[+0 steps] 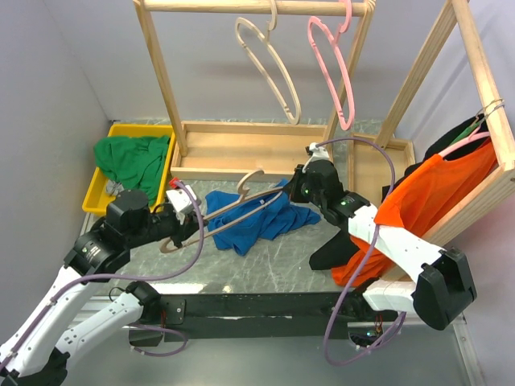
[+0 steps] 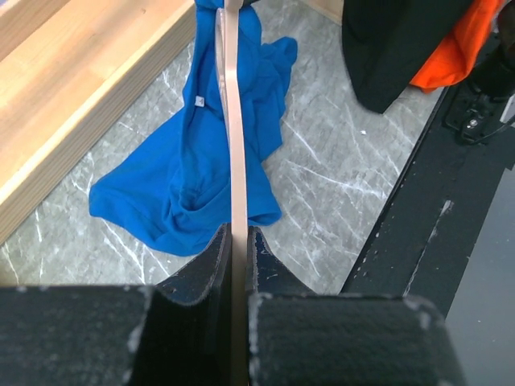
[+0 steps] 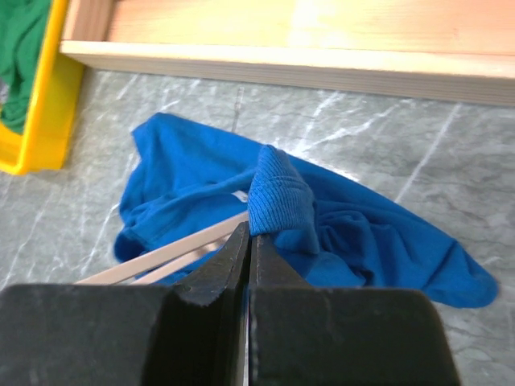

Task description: Place the tank top on the hanger

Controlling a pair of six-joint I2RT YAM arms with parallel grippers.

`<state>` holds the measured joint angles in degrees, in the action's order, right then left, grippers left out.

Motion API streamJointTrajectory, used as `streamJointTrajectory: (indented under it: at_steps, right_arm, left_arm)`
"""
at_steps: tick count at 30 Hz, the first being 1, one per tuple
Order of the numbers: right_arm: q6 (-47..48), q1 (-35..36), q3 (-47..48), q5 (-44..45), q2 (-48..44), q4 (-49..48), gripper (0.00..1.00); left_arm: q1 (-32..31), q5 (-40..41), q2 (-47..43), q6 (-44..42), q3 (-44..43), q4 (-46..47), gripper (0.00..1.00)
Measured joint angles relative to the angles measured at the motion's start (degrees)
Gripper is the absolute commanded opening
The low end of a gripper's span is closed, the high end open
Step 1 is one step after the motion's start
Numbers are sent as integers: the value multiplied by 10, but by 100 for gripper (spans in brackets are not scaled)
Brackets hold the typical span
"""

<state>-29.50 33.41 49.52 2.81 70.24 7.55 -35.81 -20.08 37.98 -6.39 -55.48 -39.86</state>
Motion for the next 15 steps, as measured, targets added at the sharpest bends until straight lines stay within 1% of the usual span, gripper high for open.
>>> streamJointTrajectory:
  at_steps: [2, 6, 8, 9, 11, 15]
  right_arm:
    - [0, -4, 0, 4, 3, 4, 1]
    - [2, -9, 7, 7, 14, 11, 14]
    - [4, -10, 13, 6, 18, 13, 17]
    - [4, -10, 16, 6, 20, 15, 21]
    - [6, -10, 30, 5, 25, 22, 23]
    - [9, -10, 48, 3, 34, 28, 34]
  left_arm:
    - [0, -4, -8, 0, 0, -1, 1]
    - [1, -17, -18, 0, 0, -1, 1]
    - [1, -23, -20, 0, 0, 1, 1]
    - [1, -25, -20, 0, 0, 3, 1]
    - [2, -28, -20, 0, 7, 15, 1]
    - [2, -30, -14, 0, 16, 32, 1]
